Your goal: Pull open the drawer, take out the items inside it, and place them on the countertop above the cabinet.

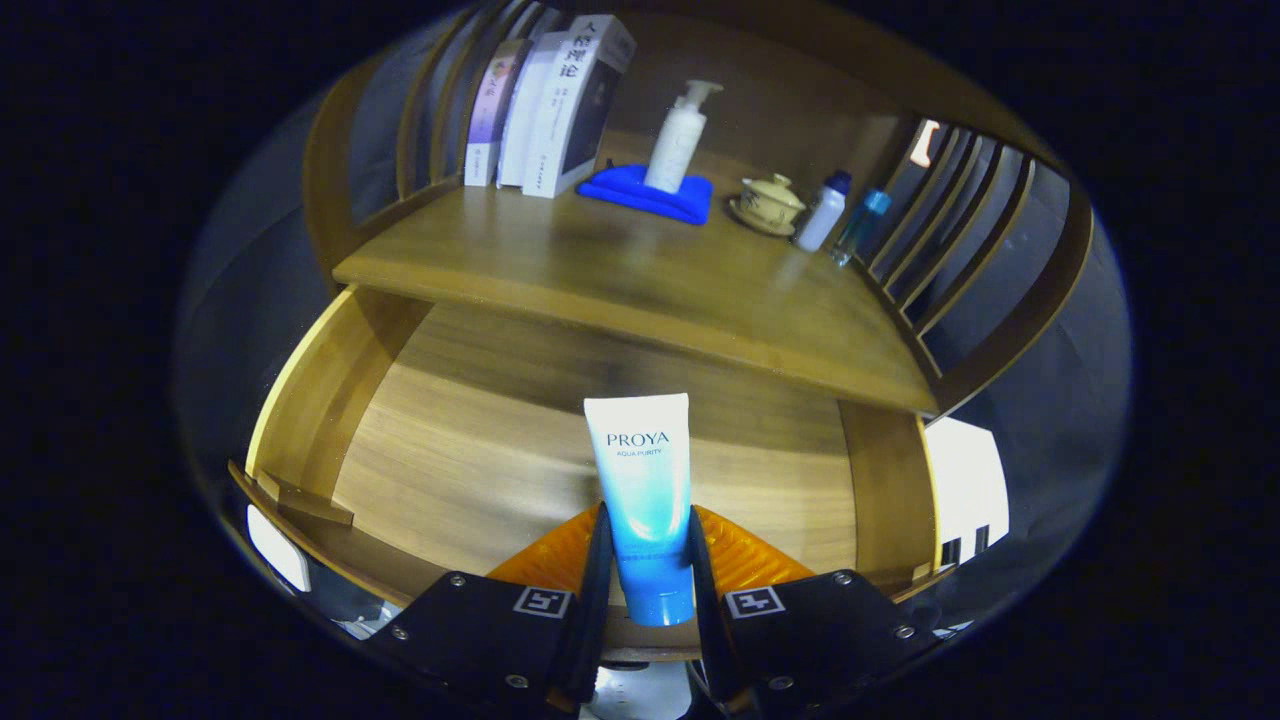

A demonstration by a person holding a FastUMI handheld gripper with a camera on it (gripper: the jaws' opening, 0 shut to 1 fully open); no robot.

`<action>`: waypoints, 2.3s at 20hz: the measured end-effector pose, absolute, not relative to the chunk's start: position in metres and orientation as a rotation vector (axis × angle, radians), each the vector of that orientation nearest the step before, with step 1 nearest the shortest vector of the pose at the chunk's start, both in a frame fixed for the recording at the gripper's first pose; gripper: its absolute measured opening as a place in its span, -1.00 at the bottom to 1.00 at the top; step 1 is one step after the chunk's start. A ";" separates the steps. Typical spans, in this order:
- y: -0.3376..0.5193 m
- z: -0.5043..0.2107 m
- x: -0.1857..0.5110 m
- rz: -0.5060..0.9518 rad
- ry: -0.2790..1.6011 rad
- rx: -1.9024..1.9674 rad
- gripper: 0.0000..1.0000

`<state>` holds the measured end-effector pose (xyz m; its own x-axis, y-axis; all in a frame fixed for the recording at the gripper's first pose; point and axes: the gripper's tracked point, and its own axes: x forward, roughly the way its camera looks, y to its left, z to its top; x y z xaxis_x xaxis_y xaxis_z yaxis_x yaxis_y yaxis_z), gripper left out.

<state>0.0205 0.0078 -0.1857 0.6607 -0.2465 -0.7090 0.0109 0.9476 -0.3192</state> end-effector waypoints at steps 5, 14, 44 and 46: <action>0.017 -0.150 0.029 -0.160 0.727 -0.343 -0.17; -0.002 -0.122 0.076 -0.198 0.636 -0.362 -0.17; -0.026 -0.147 0.215 -0.102 0.559 -0.069 -0.08; -0.025 -0.142 0.218 -0.092 0.529 -0.032 -0.01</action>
